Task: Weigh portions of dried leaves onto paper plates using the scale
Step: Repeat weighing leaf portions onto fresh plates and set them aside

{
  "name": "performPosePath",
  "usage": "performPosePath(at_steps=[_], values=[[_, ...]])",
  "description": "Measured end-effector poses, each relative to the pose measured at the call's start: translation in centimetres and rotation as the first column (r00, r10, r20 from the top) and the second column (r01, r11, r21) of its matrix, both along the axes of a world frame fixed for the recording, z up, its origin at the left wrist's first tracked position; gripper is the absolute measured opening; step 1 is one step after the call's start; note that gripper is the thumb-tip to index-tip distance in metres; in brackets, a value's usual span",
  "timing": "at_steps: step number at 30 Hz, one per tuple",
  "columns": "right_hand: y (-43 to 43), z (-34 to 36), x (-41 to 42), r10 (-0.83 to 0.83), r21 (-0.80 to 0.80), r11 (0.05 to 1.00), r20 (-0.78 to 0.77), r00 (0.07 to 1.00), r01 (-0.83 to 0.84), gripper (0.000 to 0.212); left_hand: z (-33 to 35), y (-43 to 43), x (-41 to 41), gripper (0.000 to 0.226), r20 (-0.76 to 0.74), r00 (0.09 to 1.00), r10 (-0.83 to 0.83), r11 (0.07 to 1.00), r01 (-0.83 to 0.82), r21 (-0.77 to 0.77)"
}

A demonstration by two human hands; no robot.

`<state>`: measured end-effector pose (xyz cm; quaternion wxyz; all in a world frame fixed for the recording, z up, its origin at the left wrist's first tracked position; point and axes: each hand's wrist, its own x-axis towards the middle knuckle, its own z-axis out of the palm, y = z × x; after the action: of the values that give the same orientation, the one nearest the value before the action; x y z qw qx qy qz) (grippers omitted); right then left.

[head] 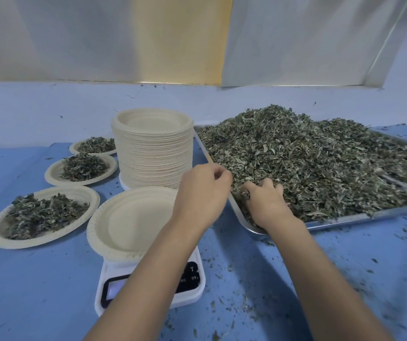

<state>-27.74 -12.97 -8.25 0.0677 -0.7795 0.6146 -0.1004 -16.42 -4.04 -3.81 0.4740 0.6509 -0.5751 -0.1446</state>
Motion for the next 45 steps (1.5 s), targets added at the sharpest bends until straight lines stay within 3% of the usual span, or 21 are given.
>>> performPosePath(at_steps=[3, 6, 9, 11, 15, 17, 22, 24, 27, 29, 33, 36, 39, 45], values=[[-0.5, 0.2, -0.4, -0.046, 0.007, 0.999, 0.195, 0.98, 0.045, 0.037, 0.3, -1.1, -1.4, 0.018, -0.364, 0.931, 0.027, 0.999, -0.01, 0.048], [-1.2, 0.7, -1.2, -0.057, 0.026, 0.998, 0.507, 0.86, 0.05, 0.031, 0.2, -2.6, -2.7, 0.02, -0.777, 0.624, 0.088, 0.993, 0.011, 0.122], [-1.3, 1.3, -2.0, -0.101, 0.074, 0.995, 0.782, 0.615, 0.069, 0.025, -0.6, -3.9, -3.9, 0.028, -0.936, 0.334, 0.109, 0.988, 0.067, 0.139], [-1.2, 1.7, -2.3, -0.165, 0.154, 0.986, 0.91, 0.381, 0.059, 0.024, -1.1, -4.6, -4.5, 0.032, -0.965, 0.236, 0.111, 0.988, 0.08, 0.134], [-1.4, 2.4, -2.6, -0.28, 0.281, 0.959, 0.958, 0.053, -0.017, 0.028, -2.0, -5.5, -5.6, 0.042, -0.961, 0.25, 0.12, 0.99, 0.046, 0.135], [-1.4, 2.8, -2.6, -0.325, 0.318, 0.944, 0.941, -0.09, -0.082, 0.018, -2.2, -5.8, -6.0, 0.043, -0.959, 0.258, 0.116, 0.991, 0.04, 0.13], [-1.0, 3.7, -2.0, -0.406, 0.326, 0.904, 0.857, -0.316, -0.278, 0.021, -1.6, -5.6, -6.0, 0.042, -0.977, 0.189, 0.095, 0.993, 0.055, 0.107], [-0.5, 4.4, -1.3, -0.413, 0.294, 0.894, 0.835, -0.364, -0.339, 0.02, -1.3, -5.5, -5.6, 0.037, -0.987, 0.138, 0.086, 0.995, 0.045, 0.093], [0.2, 5.4, -0.2, -0.417, 0.251, 0.882, 0.81, -0.412, -0.4, 0.035, -0.5, -5.1, -4.8, 0.031, -0.999, -0.002, 0.04, 0.997, 0.063, 0.04], [0.9, 5.9, 0.7, -0.404, 0.223, 0.879, 0.818, -0.409, -0.422, 0.039, 0.0, -4.6, -4.1, 0.036, -0.997, -0.079, 0.02, 0.999, 0.051, 0.016], [2.2, 6.2, 2.9, -0.385, 0.199, 0.878, 0.834, -0.396, -0.435, 0.036, 1.3, -2.7, -2.1, 0.04, -0.989, -0.149, 0.007, 1.0, 0.006, 0.006], [3.5, 6.5, 5.2, -0.379, 0.17, 0.864, 0.839, -0.391, -0.474, 0.031, 1.8, -1.2, -0.1, 0.039, -0.985, -0.17, 0.01, 0.998, -0.063, 0.021], [4.6, 6.3, 7.4, -0.381, 0.141, 0.824, 0.855, -0.353, -0.549, 0.011, 1.7, 0.1, 2.2, 0.035, -0.991, -0.134, 0.031, 0.987, -0.15, 0.051], [6.5, 5.3, 10.8, -0.356, 0.091, 0.742, 0.893, -0.275, -0.664, 0.028, 1.0, 2.3, 7.1, 0.035, -0.995, -0.072, 0.066, 0.973, -0.215, 0.08]])
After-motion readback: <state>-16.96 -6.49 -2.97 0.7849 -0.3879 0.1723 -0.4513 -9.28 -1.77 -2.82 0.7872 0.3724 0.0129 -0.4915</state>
